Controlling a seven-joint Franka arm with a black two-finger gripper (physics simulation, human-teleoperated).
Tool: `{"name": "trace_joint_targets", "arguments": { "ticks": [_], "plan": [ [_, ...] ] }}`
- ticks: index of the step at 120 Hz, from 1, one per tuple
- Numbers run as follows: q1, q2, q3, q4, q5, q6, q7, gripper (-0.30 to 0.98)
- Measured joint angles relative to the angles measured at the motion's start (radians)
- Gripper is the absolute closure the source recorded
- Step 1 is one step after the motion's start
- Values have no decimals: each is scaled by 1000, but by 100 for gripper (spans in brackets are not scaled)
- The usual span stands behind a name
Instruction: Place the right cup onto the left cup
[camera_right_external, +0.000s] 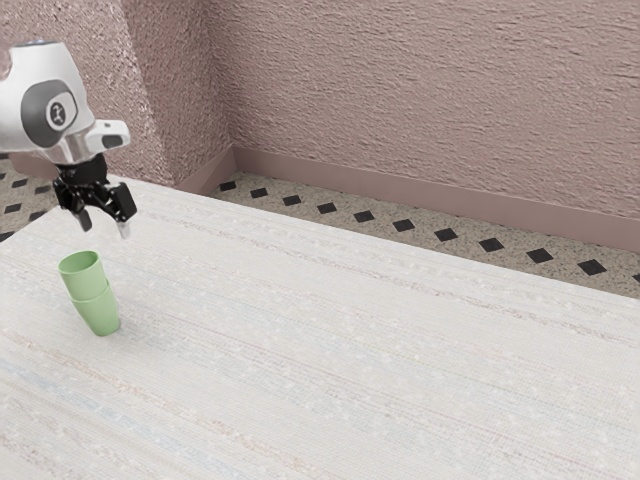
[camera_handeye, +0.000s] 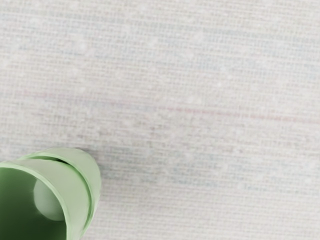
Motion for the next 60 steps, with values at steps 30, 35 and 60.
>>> {"name": "trace_joint_targets", "arguments": {
  "ticks": [30,35,60],
  "plan": [
    [-177,45,-56,101,-1,-17,1,0],
    [-163,46,-59,123,-1,-27,1,0],
    [-161,50,-115,269,-2,-114,1,0]
  ]
}}
